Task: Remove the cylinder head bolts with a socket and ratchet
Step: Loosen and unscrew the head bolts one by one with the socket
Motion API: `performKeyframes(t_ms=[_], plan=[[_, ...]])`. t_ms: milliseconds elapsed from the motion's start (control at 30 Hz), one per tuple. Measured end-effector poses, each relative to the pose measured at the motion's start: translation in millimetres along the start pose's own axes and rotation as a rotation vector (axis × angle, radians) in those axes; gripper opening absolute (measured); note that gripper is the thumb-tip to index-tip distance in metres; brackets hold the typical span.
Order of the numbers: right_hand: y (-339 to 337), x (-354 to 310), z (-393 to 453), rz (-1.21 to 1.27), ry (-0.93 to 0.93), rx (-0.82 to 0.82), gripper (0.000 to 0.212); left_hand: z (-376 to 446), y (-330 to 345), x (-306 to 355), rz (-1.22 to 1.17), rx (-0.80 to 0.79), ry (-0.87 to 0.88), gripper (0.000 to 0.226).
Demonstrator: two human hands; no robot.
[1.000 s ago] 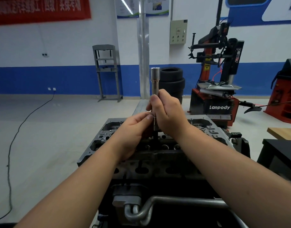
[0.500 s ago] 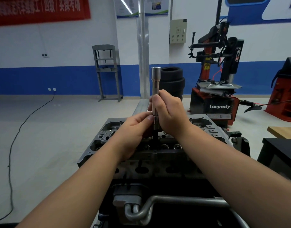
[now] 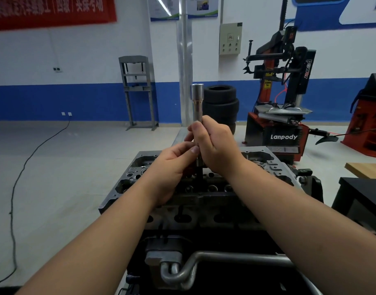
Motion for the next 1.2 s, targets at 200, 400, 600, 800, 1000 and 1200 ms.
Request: performKeyframes(t_ms=[200,400,600,800,1000,1200], plan=[[-4.5,1.7,-0.7,-0.033,-0.059,0.063,0.026,2.3,-1.8,-1.9,0.025,0.086,0.082,0.034],[-2.7,2.4,0.5,-0.041,-0.04,0.06,0.037,-1.7,0.7,-0.1,0.059,-0.006,-0.012,0.031],[-4.2,0.8,-1.3,-0.051,-0.056,0.021,0.037,0.1,2.5,2.2,0.102,0.076,0.042,0.043],[-1.6,3.2,0.8,-0.025,0.022,0.002,0.03,-0.6,1.7,0.0,0.025,-0.005,-0.023,0.027],[-4.1,1.1,-0.8,-0.008,-0.024,-0.008,0.04,-1.8,0.3,0.6,0.039,0.028,0.048,0.037],[-2.7,-1.2,-1.3,-0.046,-0.032,0.016,0.033,-0.1,-1.5,-1.1,0.032,0.041,0.031,0.037]])
Point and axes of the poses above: each hand's wrist, its own z-axis towards the middle knuckle, its own y-axis out of the palm, x = y × z, the point moved 3 cm from there along z, towards the middle knuckle, and after that the axes turned 9 degrees about -z, right-handed, at the moved point
